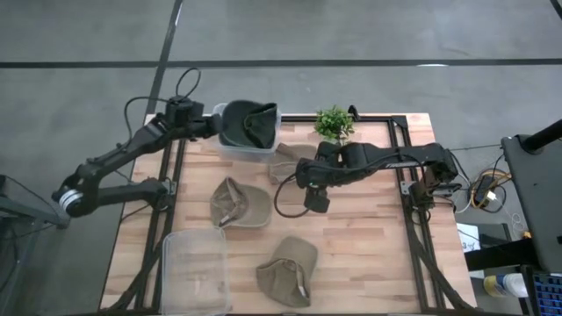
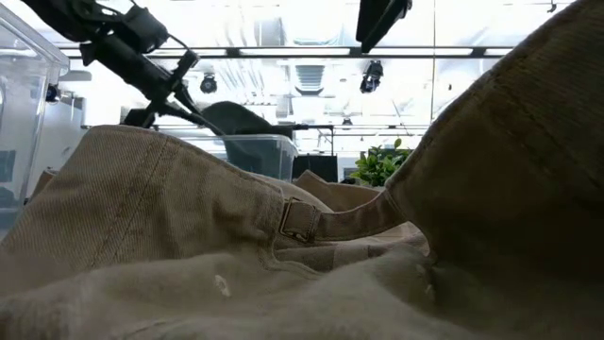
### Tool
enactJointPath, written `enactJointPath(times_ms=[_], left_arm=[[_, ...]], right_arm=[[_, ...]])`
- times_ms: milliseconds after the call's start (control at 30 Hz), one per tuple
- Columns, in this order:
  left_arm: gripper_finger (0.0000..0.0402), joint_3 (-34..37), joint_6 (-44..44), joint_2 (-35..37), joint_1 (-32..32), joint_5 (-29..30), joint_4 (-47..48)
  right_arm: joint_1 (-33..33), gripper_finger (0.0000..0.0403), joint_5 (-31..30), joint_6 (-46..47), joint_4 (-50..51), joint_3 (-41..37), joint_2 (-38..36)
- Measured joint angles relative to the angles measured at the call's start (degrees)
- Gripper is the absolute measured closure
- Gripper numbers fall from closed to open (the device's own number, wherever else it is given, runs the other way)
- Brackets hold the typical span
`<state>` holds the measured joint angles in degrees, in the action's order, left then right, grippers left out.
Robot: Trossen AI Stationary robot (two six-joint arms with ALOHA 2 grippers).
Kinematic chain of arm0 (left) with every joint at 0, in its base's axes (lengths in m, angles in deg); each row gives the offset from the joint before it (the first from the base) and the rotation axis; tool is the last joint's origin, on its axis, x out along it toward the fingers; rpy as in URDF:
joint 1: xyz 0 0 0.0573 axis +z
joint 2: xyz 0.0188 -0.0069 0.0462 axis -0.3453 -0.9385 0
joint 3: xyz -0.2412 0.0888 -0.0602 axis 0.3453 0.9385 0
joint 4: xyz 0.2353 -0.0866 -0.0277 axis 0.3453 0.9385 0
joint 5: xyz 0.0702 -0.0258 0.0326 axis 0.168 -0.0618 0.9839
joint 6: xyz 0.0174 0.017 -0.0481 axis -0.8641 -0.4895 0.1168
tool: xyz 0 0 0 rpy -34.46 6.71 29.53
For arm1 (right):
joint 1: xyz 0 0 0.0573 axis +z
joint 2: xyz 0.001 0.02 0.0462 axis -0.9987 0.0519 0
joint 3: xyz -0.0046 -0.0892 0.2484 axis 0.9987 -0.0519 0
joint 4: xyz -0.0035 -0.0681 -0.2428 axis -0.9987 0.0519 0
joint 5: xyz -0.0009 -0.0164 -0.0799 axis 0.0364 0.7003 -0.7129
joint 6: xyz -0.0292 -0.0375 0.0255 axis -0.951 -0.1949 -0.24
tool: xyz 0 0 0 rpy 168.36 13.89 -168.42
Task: Pick & Place hat
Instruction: Put the black cap in the top transparent bin
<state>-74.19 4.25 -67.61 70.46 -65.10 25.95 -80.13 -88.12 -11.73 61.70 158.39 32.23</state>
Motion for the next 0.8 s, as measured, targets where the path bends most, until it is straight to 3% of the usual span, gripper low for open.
enactJointPath(times_ms=[300,533,800], left_arm=[[0.0326,0.0,-7.1,-3.5,0.0,2.8,4.6],[0.0248,-0.1,-10.6,-3.2,-0.1,2.8,5.8],[0.0201,-5.6,-12.7,-1.0,0.0,3.8,11.7]], right_arm=[[0.0,0.0135,0.1,1.2,-0.1,-0.5,0.0],[0.0,0.0138,0.1,1.5,-0.3,-0.5,0.0],[0.0,0.0138,0.1,1.7,-0.5,-0.5,0.0]])
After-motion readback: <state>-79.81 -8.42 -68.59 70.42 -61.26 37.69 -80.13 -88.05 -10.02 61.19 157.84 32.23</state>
